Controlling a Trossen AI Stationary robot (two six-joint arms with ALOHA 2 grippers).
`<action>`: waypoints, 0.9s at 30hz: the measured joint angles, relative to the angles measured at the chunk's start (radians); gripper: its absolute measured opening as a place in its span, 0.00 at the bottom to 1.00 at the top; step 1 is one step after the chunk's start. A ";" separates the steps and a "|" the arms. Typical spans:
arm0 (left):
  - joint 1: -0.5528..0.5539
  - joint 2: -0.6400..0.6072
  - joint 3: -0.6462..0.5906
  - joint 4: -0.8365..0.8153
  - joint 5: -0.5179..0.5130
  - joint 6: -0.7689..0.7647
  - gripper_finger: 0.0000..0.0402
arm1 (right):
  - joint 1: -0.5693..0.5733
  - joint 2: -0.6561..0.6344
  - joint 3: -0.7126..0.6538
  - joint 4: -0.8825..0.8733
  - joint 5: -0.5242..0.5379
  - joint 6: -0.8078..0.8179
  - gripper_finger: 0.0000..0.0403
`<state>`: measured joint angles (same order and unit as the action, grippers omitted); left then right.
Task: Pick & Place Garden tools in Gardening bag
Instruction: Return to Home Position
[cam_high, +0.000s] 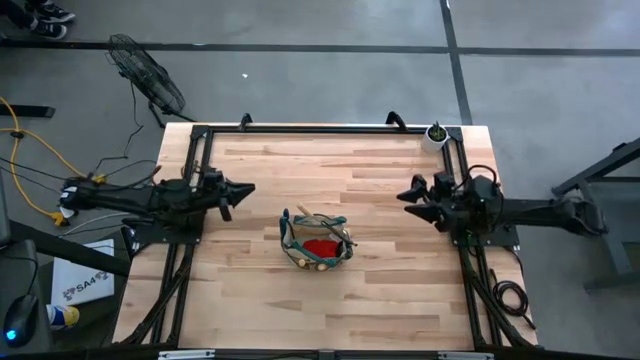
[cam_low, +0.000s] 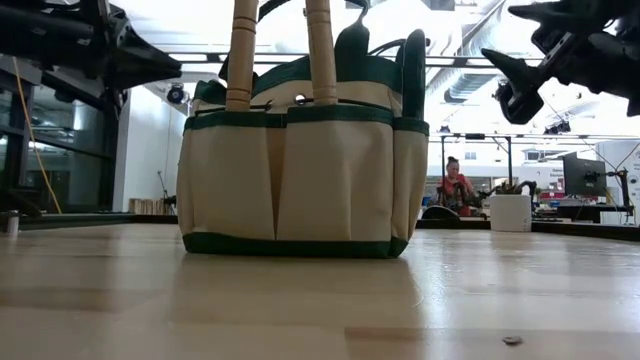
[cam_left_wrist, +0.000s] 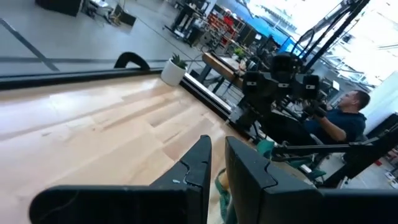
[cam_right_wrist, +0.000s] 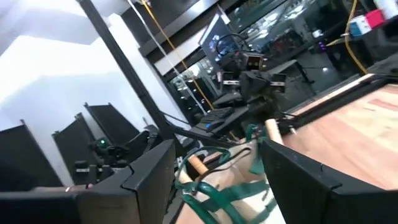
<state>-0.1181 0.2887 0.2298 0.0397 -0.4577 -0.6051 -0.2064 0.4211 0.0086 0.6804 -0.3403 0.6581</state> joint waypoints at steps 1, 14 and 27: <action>0.000 -0.017 0.000 -0.015 -0.003 0.007 0.11 | -0.019 -0.025 0.000 -0.028 -0.011 0.000 0.57; 0.000 -0.258 0.000 -0.305 -0.100 0.013 0.11 | -0.130 -0.255 -0.001 -0.417 0.096 -0.031 0.57; 0.000 -0.282 -0.015 -0.381 -0.061 0.093 0.11 | -0.119 -0.273 -0.001 -0.550 0.258 -0.111 0.57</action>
<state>-0.1184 0.0068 0.2146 -0.3416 -0.5184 -0.5123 -0.3256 0.1486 0.0074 0.1303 -0.0828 0.5474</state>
